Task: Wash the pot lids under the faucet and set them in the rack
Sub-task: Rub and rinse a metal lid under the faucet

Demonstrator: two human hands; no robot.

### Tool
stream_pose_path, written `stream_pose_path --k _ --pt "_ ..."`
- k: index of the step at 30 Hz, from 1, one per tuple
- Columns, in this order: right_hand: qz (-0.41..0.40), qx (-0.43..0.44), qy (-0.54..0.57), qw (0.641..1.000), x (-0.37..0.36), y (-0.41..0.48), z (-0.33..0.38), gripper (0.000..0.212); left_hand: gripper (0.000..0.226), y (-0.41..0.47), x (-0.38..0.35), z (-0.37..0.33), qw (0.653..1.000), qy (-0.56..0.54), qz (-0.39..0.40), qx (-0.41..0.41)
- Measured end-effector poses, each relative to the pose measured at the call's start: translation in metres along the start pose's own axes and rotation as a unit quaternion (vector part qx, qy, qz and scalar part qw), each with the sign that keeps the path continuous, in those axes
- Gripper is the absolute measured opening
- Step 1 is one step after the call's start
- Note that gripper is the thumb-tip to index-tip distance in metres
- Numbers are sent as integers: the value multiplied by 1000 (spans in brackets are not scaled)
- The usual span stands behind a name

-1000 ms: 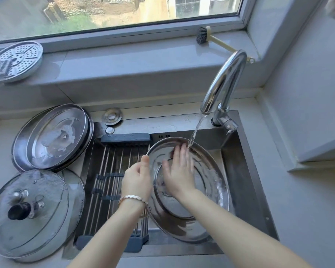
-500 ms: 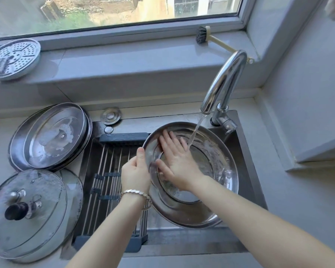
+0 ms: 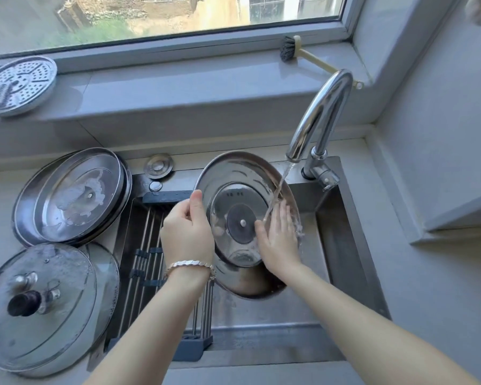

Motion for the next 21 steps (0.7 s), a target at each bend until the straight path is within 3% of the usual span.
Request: stream_pose_path --k 4,6,10,12,14,16,21 --pt "50 -122 171 976 -38 -34 6 75 48 -6 -4 -11 999 -3 -13 -52" --pt "24 -165 213 963 -35 -32 7 76 47 -12 -5 -11 998 -9 -11 -64" --pt "-128 -139 101 977 18 0 -3 63 47 -22 -11 -5 996 -51 19 -64" --pt "-145 -116 71 980 28 9 3 63 48 -23 -15 -4 995 -66 32 -62" --pt "-142 -45 48 988 26 12 21 68 49 -22 -19 -4 994 -85 41 -59" --pt "-151 81 17 985 25 8 51 75 50 -21 -20 -4 992 -101 43 -62" --pt "-138 334 -53 931 17 -20 102 61 43 -18 -17 0 989 -133 18 -66"
Point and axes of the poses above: each hand's wrist, its own y-axis towards the middle knuckle, its own x-axis out of the back of the hand, z = x × y, the point moved 9 cm from there along y, towards the middle knuckle, and after that the axes turned 4 degrees about x, right-handed, at the moved point
